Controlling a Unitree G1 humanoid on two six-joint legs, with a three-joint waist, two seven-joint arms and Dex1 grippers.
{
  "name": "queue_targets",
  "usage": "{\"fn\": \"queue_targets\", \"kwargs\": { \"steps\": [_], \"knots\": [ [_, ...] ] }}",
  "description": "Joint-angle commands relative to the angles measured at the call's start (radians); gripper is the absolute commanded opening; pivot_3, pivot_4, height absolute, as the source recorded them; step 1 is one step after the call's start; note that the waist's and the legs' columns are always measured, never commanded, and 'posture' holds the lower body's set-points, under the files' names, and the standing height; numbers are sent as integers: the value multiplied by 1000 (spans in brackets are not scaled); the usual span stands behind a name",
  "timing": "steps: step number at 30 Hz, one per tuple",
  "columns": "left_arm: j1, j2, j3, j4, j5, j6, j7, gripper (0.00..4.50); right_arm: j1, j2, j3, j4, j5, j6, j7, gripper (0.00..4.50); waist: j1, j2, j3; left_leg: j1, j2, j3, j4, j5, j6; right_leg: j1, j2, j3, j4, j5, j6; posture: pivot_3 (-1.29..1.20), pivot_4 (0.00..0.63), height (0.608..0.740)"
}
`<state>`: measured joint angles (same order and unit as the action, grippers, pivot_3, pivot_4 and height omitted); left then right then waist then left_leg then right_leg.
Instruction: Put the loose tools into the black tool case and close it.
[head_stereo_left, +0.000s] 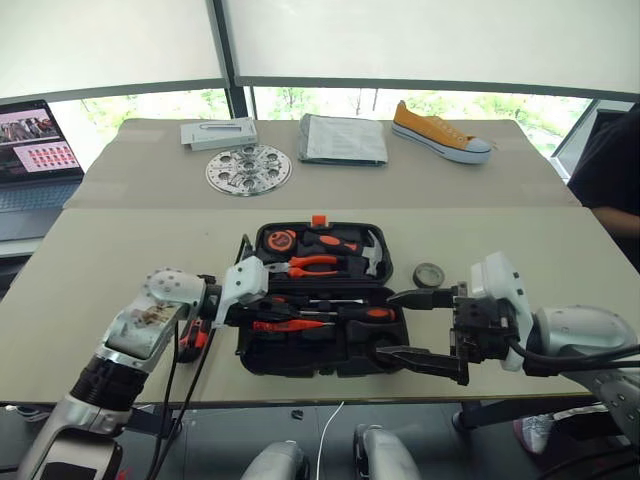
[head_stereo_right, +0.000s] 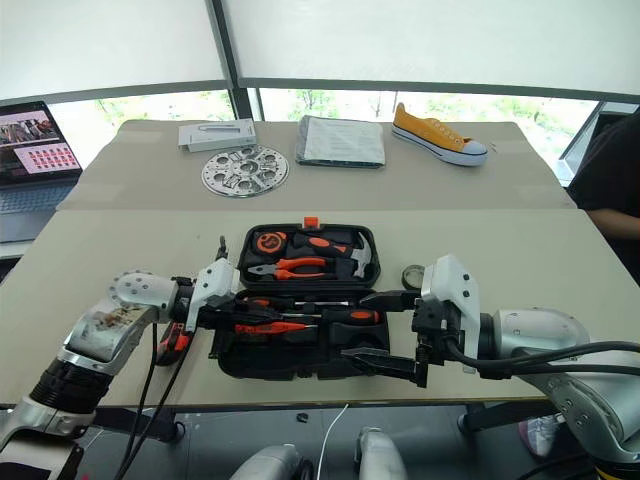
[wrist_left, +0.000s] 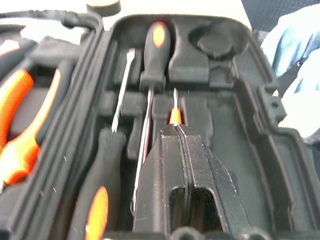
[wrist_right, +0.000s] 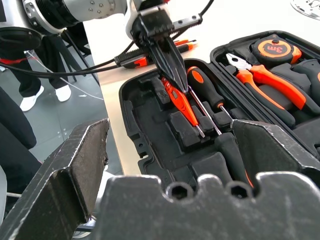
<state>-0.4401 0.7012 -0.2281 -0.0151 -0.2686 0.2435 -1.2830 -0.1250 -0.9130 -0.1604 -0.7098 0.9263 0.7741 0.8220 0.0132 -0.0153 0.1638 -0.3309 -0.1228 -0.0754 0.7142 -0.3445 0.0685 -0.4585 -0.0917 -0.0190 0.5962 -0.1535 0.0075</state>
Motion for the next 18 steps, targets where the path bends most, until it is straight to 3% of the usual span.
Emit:
{"fn": "queue_targets", "kwargs": {
  "steps": [1, 10, 16, 18],
  "knots": [
    [1, -3, -18, 39, 37, -63, -12, 25, -2, 0, -18, -24, 25, 3, -11, 4500, 0, 0, 0, 0, 0, 0, 0, 0, 0, 0, 0, 0, 0, 0, 0, 0, 150, 737],
    [-19, -34, -31, 145, 82, -139, -13, 25, 1, -6, -25, -26, 45, 9, -26, 4500, 1, 0, 0, 0, 0, 0, 0, 0, 0, 1, 0, 1, 0, 0, 0, 0, 150, 737],
    [6, -12, 23, 76, 14, -65, -10, 25, -21, -10, -13, -9, 42, 5, -25, 4500, 0, 0, 0, 0, 0, 0, 0, 0, 0, 0, 0, 1, 0, 0, 0, 0, 150, 737],
    [36, 16, 78, 10, -35, 0, 7, 525, -50, -5, 6, 9, 8, -21, -13, 4500, -5, 0, 0, 0, 0, 0, 0, 0, 0, 0, 0, 1, 0, 0, 0, 0, 150, 737]
  ]
}}
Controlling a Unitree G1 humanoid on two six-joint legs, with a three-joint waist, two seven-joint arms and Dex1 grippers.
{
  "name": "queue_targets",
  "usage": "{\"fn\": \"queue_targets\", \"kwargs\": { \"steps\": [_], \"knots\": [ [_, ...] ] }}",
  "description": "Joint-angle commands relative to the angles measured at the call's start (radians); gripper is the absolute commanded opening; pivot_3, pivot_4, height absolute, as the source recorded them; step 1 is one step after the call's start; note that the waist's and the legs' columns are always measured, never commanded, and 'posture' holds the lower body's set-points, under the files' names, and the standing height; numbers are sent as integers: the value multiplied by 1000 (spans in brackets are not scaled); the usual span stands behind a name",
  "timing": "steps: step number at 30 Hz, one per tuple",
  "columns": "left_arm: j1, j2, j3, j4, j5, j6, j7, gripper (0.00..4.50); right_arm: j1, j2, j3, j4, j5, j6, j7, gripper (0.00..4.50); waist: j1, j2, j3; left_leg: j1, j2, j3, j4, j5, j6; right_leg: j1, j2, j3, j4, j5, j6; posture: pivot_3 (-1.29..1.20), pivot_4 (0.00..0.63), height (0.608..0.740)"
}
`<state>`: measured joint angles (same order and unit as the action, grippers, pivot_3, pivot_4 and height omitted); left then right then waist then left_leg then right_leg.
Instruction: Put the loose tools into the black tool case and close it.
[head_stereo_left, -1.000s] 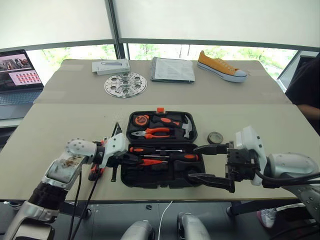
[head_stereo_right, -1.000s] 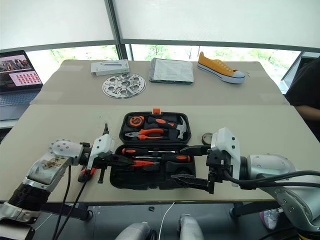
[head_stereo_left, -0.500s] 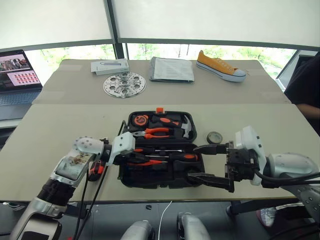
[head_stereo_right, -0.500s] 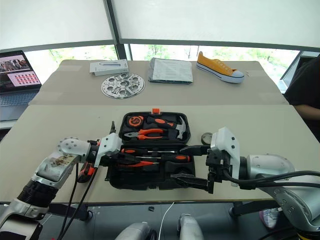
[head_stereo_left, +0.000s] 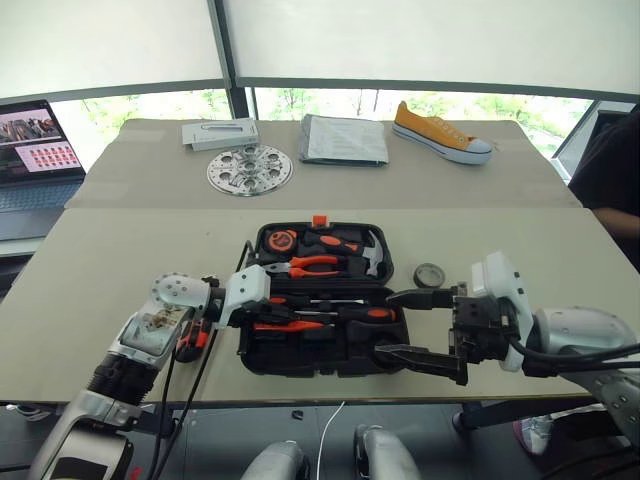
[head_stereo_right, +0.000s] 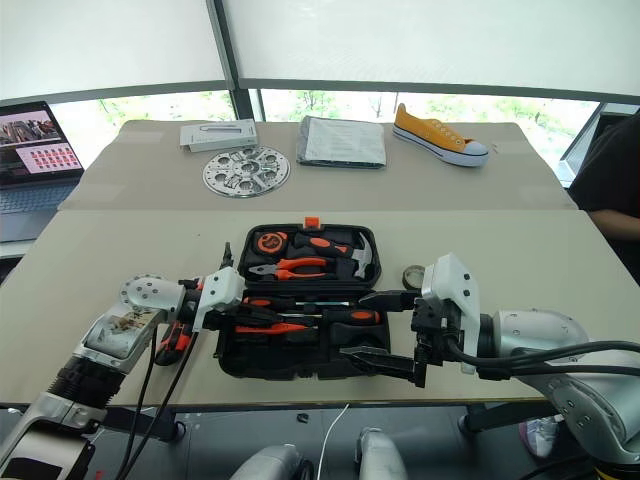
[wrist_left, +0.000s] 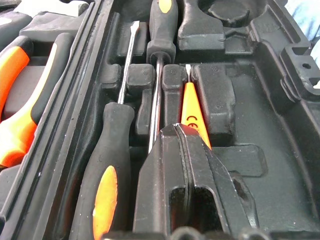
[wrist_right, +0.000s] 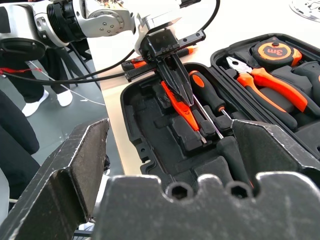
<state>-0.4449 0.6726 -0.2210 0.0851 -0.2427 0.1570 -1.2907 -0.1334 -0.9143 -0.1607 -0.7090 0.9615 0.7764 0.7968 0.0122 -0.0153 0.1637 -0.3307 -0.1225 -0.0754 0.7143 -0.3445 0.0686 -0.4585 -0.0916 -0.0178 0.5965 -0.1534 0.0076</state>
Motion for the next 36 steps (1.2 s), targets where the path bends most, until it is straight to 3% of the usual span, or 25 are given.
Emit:
{"fn": "queue_targets", "kwargs": {
  "steps": [1, 6, 11, 15, 19, 23, 30, 36],
  "knots": [
    [63, 62, 111, -130, -92, 131, 31, 790, -64, 1, 20, 24, -51, -39, 19, 4500, -6, 0, 0, 0, 0, 0, 0, 0, 0, 0, 1, 0, 0, 0, 0, 0, 150, 737],
    [221, 140, 371, -307, -223, 339, 172, 2663, -195, 37, 72, 103, -113, -98, 76, 4500, -14, 0, 0, 0, 1, 1, -1, 0, 0, -2, 2, -1, 0, 0, 0, 0, 150, 737],
    [531, 132, 780, -477, -300, 549, 351, 4483, -289, 47, 146, 182, -161, -143, 211, 4500, -20, 0, 0, 0, 1, 1, -3, 0, 0, -2, 5, -2, -1, 0, 0, 0, 150, 737],
    [782, 68, 938, -608, -271, 589, 432, 4483, -322, 71, 210, 242, -225, -193, 289, 4500, -20, 0, 0, 1, 1, 1, -4, -1, 0, -2, 8, -2, -2, 0, 0, 0, 150, 737],
    [827, 31, 958, -698, -313, 666, 518, 4483, -346, 98, 240, 276, -255, -214, 322, 4500, 2, 0, 1, 1, 1, 1, -3, -2, -4, -1, 7, -2, -2, 0, 0, 0, 150, 737],
    [740, 41, 905, -747, -354, 828, 638, 4483, -346, 112, 250, 278, -273, -222, 334, 4500, 23, 0, 1, 1, 1, 0, -2, -5, -9, 2, 5, 1, -1, 0, 0, 0, 150, 737],
    [526, 47, 740, -786, -408, 1161, 822, 4483, -309, 124, 238, 235, -305, -231, 310, 4500, 11, -1, 1, 4, 0, 0, -3, -4, -9, 0, 8, 0, 3, 0, -1, 0, 150, 737],
    [332, -3, 561, -617, -316, 1222, 956, 4483, -247, 115, 209, 149, -283, -195, 272, 4500, 1, -1, 1, 4, 0, 0, -3, -4, -10, 0, 9, 1, 1, 0, -1, 0, 150, 737]
  ]
}}
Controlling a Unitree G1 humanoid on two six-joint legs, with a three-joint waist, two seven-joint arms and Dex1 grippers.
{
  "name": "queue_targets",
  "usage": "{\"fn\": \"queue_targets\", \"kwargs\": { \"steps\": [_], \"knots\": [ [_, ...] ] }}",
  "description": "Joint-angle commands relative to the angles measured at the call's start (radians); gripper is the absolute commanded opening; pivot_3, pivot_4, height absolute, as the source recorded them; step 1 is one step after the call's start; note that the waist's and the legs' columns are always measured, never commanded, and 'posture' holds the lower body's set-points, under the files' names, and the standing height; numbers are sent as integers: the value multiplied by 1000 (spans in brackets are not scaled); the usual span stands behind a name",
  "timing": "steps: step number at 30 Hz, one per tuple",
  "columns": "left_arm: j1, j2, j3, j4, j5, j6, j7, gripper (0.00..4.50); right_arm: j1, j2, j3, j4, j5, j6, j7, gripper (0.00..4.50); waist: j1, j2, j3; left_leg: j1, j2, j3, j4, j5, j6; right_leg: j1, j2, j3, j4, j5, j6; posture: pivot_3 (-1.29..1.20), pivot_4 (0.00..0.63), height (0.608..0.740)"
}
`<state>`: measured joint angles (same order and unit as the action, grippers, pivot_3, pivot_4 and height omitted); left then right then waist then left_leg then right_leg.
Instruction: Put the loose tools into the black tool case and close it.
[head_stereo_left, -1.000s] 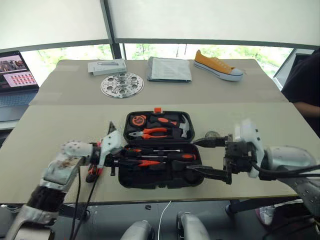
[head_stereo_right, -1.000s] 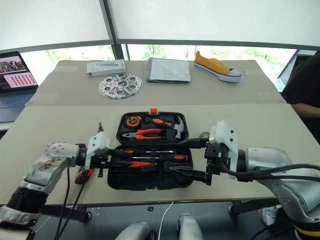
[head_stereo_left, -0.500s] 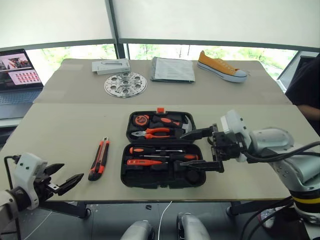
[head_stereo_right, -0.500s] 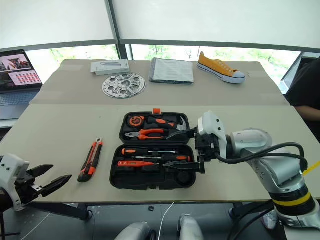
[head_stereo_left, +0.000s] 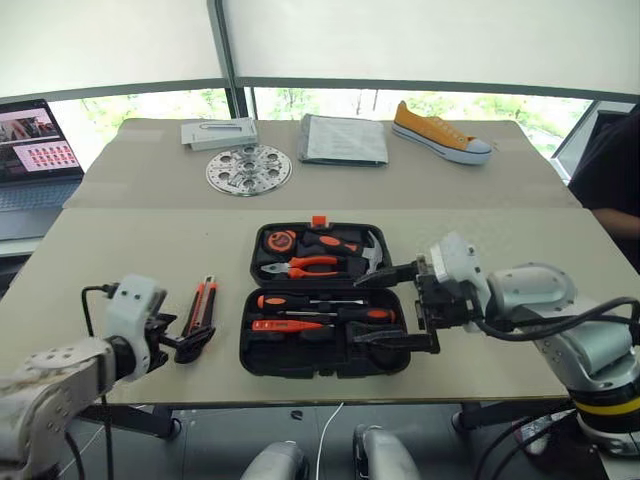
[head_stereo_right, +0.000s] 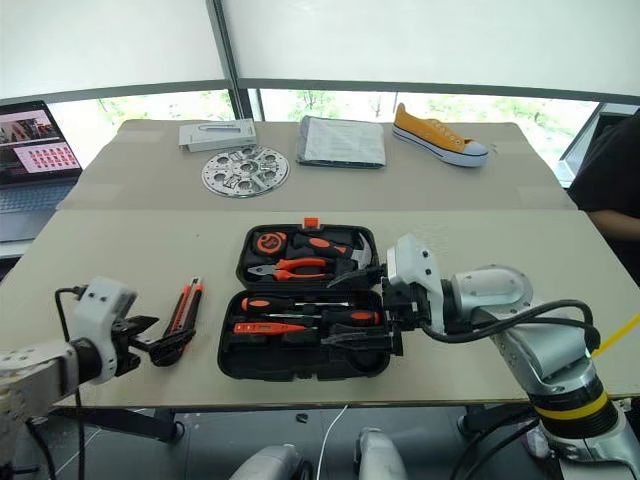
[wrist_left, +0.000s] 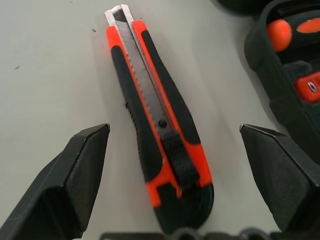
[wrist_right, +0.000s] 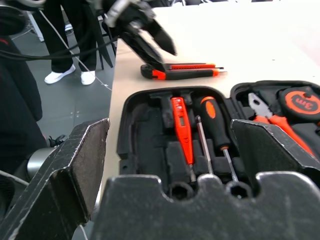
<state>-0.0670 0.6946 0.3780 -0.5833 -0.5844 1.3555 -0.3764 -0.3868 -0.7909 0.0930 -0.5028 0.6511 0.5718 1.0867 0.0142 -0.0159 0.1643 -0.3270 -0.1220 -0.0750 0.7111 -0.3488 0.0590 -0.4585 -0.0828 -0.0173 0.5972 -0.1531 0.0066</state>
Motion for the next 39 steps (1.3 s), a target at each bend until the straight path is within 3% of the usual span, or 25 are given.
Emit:
{"fn": "queue_targets", "kwargs": {
  "steps": [1, 4, 5, 7, 12, 13, 17, 19, 21, 26, 31, 39],
  "knots": [
    [-67, -36, -53, 68, 25, 32, 45, 4483, 11, -11, -48, -63, 29, 12, -22, 4500, -3, 0, 0, 0, 0, 0, 0, 0, 0, 0, 0, 0, 0, 0, 0, 0, 150, 737],
    [-81, -24, -103, 105, 49, 24, 44, 4483, 19, -15, -58, -76, 28, 19, -34, 4500, -2, 1, 0, 2, 0, 0, 0, 0, -1, 1, 0, 1, 0, 0, 0, 0, 150, 737],
    [-79, -20, -110, 117, 55, 18, 41, 3963, 20, -15, -61, -79, 28, 21, -38, 4500, -2, 1, -1, 2, 0, 0, 0, 0, -1, 1, 0, 1, 1, 0, 0, 0, 150, 737],
    [-58, 5, -125, 136, 68, -1, 25, 3523, 24, -17, -72, -86, 32, 29, -47, 4500, -2, 2, -1, 4, 0, 1, -1, 0, -1, 2, 0, 2, 2, 0, 0, 0, 150, 737],
    [-33, 76, -103, 201, 90, -126, -52, 1698, 53, -37, -102, -108, 48, 59, -61, 4500, -2, 3, -2, 5, 0, 1, -2, 0, -1, 2, 0, 3, 3, -1, -1, 0, 150, 737],
    [-38, 92, -97, 210, 90, -158, -73, 1604, 58, -43, -108, -110, 55, 69, -62, 4500, -3, 3, -2, 5, 0, 1, -2, 0, -1, 1, 0, 3, 3, -1, -1, 0, 150, 737],
    [-122, 205, -101, 234, 52, -387, -325, 1604, 94, -86, -146, -133, 120, 121, -50, 4500, -1, 1, -1, 4, 1, 2, -2, 1, -3, 0, 1, 2, 4, -1, -2, 0, 150, 737],
    [-155, 278, -149, 190, 30, -577, -574, 1604, 123, -104, -161, -157, 129, 122, -49, 4500, 5, 0, 0, 3, 1, 1, -2, 1, -3, 0, 0, 2, 4, -2, -2, 0, 150, 737],
    [-197, 332, -214, 160, -2, -646, -749, 1603, 145, -113, -161, -175, 107, 108, -64, 4500, 6, 0, 0, 1, 1, 0, -1, 1, -3, 0, -5, 1, 1, -2, -2, 0, 150, 737],
    [-305, 374, -468, 137, 84, -792, -981, 1603, 180, -117, -176, -211, 105, 108, -99, 4500, -8, 1, 0, 1, -3, 2, -2, 1, -2, 1, -9, -2, -2, 0, 0, 0, 150, 737],
    [-394, 327, -662, 171, 202, -813, -1013, 1603, 212, -115, -198, -240, 117, 116, -141, 4500, -9, 0, 0, 0, 0, 1, -2, 1, -2, 1, -8, 0, -1, 0, -2, 0, 150, 737],
    [-485, 224, -784, 255, 299, -730, -972, 1603, 279, -118, -225, -293, 138, 119, -196, 4500, -2, 0, 1, -1, 0, 0, -1, 5, 7, 0, -7, 1, -2, 0, -1, 0, 150, 737]
  ]
}}
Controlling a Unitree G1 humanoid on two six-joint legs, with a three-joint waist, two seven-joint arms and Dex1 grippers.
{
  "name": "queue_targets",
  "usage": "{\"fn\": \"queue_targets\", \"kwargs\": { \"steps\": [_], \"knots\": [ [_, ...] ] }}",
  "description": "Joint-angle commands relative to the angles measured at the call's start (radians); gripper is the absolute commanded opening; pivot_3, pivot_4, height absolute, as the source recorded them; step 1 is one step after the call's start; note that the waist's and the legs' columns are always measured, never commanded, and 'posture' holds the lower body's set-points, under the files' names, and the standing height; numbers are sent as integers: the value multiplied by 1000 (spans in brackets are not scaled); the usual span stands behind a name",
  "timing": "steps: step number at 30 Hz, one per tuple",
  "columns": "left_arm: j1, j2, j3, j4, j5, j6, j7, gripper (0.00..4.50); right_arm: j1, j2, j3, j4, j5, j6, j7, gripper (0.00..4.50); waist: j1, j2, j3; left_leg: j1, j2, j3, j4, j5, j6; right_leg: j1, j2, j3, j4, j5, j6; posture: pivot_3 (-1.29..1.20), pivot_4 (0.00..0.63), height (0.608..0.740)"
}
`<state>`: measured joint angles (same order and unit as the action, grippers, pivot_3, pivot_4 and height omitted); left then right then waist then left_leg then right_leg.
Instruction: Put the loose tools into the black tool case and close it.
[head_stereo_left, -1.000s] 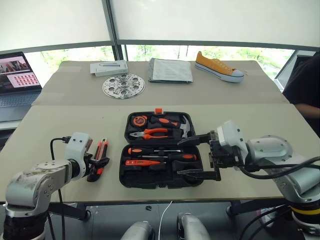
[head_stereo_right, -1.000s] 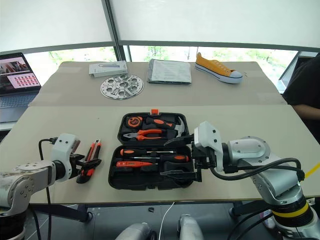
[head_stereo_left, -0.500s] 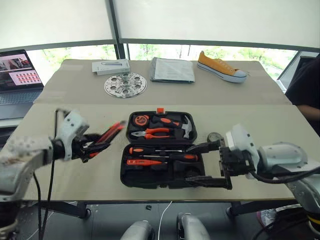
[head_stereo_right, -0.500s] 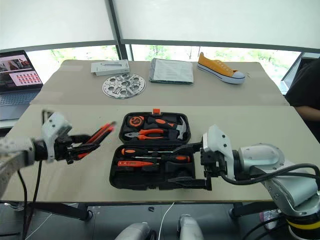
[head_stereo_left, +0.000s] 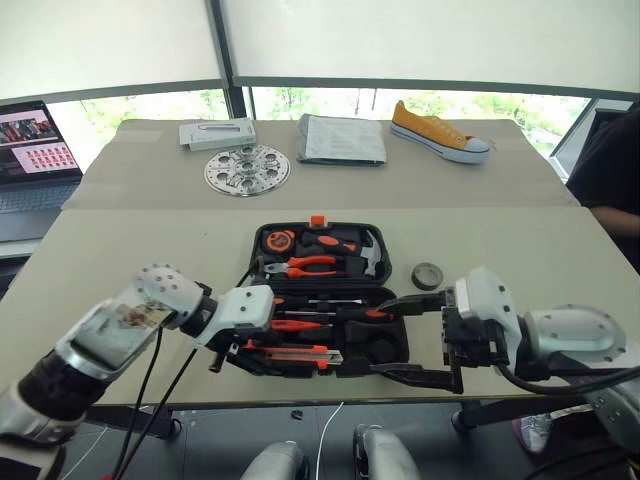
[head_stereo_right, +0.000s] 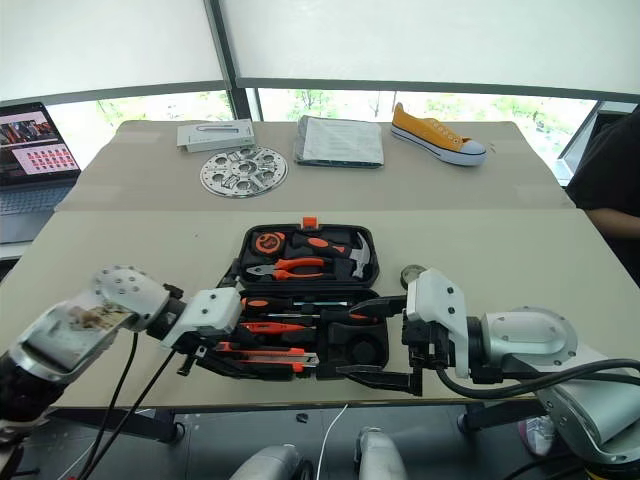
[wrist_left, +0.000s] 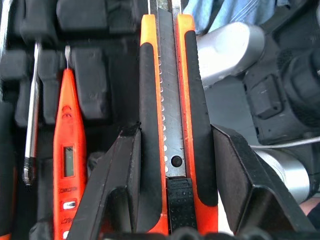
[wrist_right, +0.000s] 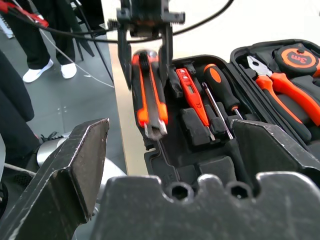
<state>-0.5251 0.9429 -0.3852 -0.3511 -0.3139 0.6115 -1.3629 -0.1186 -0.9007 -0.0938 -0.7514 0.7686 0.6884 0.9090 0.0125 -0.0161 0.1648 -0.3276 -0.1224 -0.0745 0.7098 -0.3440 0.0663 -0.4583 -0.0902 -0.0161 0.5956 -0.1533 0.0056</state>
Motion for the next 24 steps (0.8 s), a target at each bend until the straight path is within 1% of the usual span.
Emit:
{"fn": "queue_targets", "kwargs": {
  "steps": [1, 7, 16, 18, 20, 21, 23, 24],
  "knots": [
    [-38, -41, -30, 36, 38, 15, 23, 1603, 15, -10, -44, -48, 24, 4, -24, 4500, 0, 0, 0, 0, 0, 0, 0, 0, 0, 0, 0, 0, 0, 0, 0, 0, 150, 737],
    [-54, -100, -56, 46, 39, 72, 32, 1603, 29, -13, -52, -60, 30, 7, -48, 4500, -1, 0, 0, 0, 0, 0, 1, 0, 0, 0, 0, 0, 0, 0, 0, 0, 150, 737],
    [-25, -86, -59, 32, 29, 113, 22, 1603, 13, -18, -50, -36, 35, 2, -58, 4500, -1, 0, 0, 0, 0, 0, 1, 0, 0, 0, 0, 0, 0, 0, 0, 0, 150, 737],
    [-29, -93, -47, 38, 20, 119, 26, 2616, 8, -14, -42, -30, 29, -1, -61, 4500, -2, 0, 0, 0, 0, 0, 1, 0, 0, 0, 1, 0, 0, 0, 0, 0, 150, 737],
    [-36, -93, -35, 49, 22, 96, 20, 3308, 7, -11, -34, -25, 22, -5, -61, 4500, -1, 0, 0, 0, 0, 0, 1, 0, 0, 0, 1, 0, 0, 0, 0, 0, 150, 737],
    [-39, -93, -26, 52, 19, 90, 16, 3570, 7, -10, -32, -24, 21, -6, -61, 4500, -1, 0, 0, 0, 0, 0, 1, 0, 0, 0, 1, 0, 0, 0, 0, 0, 150, 737],
    [-43, -89, 7, 53, -7, 89, 5, 4279, 8, -8, -30, -22, 20, -10, -61, 4500, 4, 0, 0, 0, 0, 0, 1, 0, 0, 0, 0, 0, 0, 0, 0, 0, 150, 737],
    [-44, -83, 27, 52, -25, 92, -4, 4477, 7, -8, -28, -20, 19, -12, -61, 4500, 6, 0, 0, 0, 0, 0, 2, 0, 0, 1, 0, 0, 0, 0, 1, 0, 150, 737]
  ]
}}
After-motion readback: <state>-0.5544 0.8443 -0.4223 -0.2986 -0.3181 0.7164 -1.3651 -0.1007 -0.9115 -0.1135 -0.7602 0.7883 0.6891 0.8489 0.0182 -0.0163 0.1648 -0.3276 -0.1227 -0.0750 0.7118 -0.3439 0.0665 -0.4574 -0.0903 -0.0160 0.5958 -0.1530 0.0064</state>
